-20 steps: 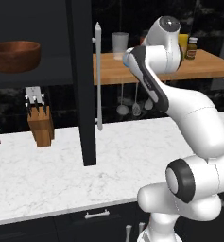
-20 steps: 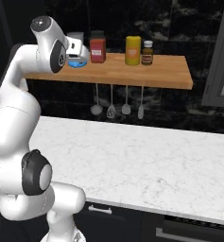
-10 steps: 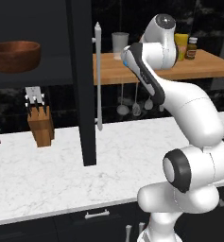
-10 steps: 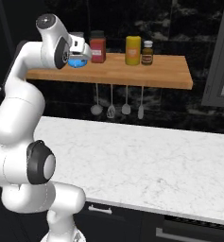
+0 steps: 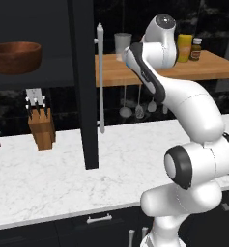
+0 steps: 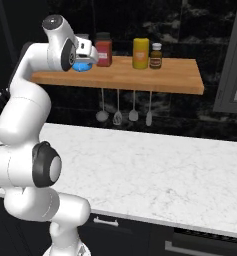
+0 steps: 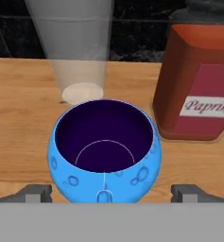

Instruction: Gather all objects into one cabinet and sort the glasses and bowls to opposite sides.

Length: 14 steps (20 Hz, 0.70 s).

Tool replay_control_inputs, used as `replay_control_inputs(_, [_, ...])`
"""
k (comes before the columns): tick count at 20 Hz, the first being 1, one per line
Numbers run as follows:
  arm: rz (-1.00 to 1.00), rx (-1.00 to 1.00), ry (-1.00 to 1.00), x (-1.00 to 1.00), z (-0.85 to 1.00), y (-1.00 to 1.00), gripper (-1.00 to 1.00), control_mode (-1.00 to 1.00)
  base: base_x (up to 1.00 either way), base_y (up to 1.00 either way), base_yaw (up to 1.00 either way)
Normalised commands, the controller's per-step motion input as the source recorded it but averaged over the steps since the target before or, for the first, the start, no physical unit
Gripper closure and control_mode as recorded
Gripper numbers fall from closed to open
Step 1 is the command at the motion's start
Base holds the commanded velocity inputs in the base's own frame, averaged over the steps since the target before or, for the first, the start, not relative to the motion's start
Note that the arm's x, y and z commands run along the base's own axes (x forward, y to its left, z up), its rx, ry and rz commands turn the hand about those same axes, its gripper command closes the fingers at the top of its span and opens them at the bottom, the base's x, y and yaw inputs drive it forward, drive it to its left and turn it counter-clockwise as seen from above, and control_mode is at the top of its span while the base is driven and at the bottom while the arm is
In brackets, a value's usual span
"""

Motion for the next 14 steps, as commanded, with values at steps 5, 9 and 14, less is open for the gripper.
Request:
replay_control_inputs(5, [0.00,0.00,0.00,0.04,-0.04,0.13,-1.00,-1.00,0.00,0.00,0.00])
replay_control_inputs(9, [0.00,-0.04,0.00,0.00,-0.16,0.27,-1.00,-1.00,0.00,0.00,0.00])
replay_control_inputs(14, [0.00,-0.01,0.00,0.00,-0.11,0.14,1.00,-1.00,0.00,0.00,0.00])
